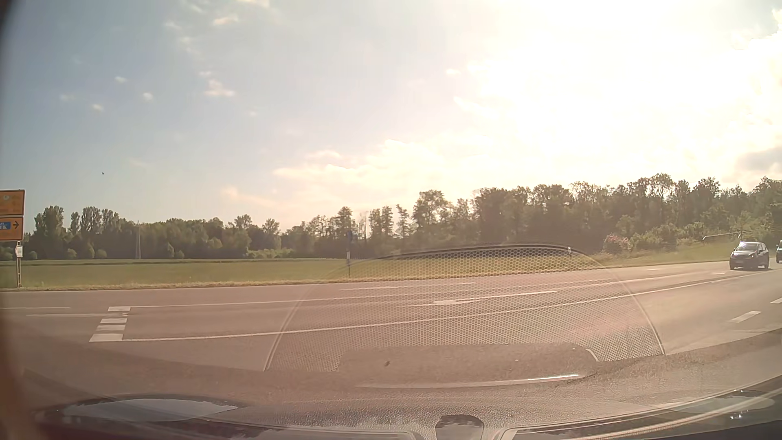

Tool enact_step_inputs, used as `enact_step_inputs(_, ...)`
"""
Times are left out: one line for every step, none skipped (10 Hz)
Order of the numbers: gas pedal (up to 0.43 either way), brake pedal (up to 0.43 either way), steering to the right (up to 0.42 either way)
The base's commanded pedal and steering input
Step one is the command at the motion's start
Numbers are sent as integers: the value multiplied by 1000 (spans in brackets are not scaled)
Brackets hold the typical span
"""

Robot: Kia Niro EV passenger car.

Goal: Follow the waypoints while adhering to traffic rules and regulations

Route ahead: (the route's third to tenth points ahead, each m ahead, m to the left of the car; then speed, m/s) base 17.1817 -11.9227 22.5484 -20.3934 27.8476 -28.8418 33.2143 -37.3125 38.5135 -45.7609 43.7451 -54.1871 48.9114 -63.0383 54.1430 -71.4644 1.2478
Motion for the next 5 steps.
enact_step_inputs(0, 171, 282)
enact_step_inputs(0, 183, 282)
enact_step_inputs(0, 183, 280)
enact_step_inputs(0, 183, 279)
enact_step_inputs(0, 183, 276)
